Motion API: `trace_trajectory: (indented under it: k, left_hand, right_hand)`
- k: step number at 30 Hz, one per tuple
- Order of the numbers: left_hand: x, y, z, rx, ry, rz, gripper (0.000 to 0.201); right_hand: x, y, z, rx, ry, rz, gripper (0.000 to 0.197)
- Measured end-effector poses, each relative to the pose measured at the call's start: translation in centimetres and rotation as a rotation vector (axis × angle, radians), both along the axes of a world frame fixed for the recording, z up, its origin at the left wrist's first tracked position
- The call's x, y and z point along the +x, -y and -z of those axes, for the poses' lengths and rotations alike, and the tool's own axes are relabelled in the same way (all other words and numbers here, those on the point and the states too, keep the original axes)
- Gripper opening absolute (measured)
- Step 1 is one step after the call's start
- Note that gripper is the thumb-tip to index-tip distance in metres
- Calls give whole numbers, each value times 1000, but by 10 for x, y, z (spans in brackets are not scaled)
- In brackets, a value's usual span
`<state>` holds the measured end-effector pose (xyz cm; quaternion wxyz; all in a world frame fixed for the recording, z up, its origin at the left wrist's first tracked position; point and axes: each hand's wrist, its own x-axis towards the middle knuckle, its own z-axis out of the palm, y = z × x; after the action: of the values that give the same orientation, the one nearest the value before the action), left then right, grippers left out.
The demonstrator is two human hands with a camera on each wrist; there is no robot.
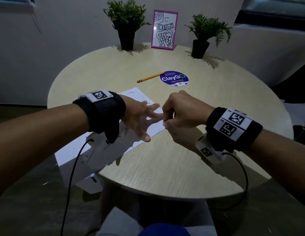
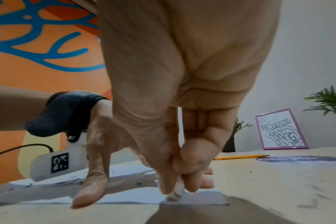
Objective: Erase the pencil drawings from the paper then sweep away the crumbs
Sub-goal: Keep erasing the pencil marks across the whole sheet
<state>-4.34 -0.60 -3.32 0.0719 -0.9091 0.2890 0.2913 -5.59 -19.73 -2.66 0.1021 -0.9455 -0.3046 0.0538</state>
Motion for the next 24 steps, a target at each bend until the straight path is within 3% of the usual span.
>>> trace_trajectory:
  k: [4, 7, 8, 10, 12, 13, 15, 19, 22, 24]
  left_hand:
    - [-6, 7, -6, 14, -3, -26, 85]
    - [-12, 9, -9, -15, -17, -81, 36]
    - [-12, 8, -8, -45, -23, -88, 33]
    - [-8, 4, -5, -64, -23, -73, 58]
    - [-3, 2, 0, -22, -32, -51, 99]
    - [-3, 2, 1, 2, -33, -46, 108]
    - [-4, 2, 0, 3, -42, -41, 108]
    - [-7, 0, -2, -77, -31, -61, 81]
    - [-4, 4, 1, 7, -13, -19, 103]
    - [-3, 4, 2, 53, 4, -1, 107]
  right_hand:
    - [-13, -20, -1, -75, 42, -50, 39]
    - [-27, -32, 0, -10, -7, -165, 44]
    - [-28, -31, 1, 11, -36, -173, 39]
    - [-16, -21, 2, 29, -50, -118, 23]
    - [0, -7, 2, -1, 1, 18, 18]
    - [4, -4, 3, -22, 28, 59, 17]
    - [-3, -11, 3, -28, 51, 25, 10]
    - [-24, -28, 7, 35, -57, -132, 15]
    - [-2, -10, 0, -5, -12, 29, 23]
    - [-1, -8, 0, -49, 17, 62, 19]
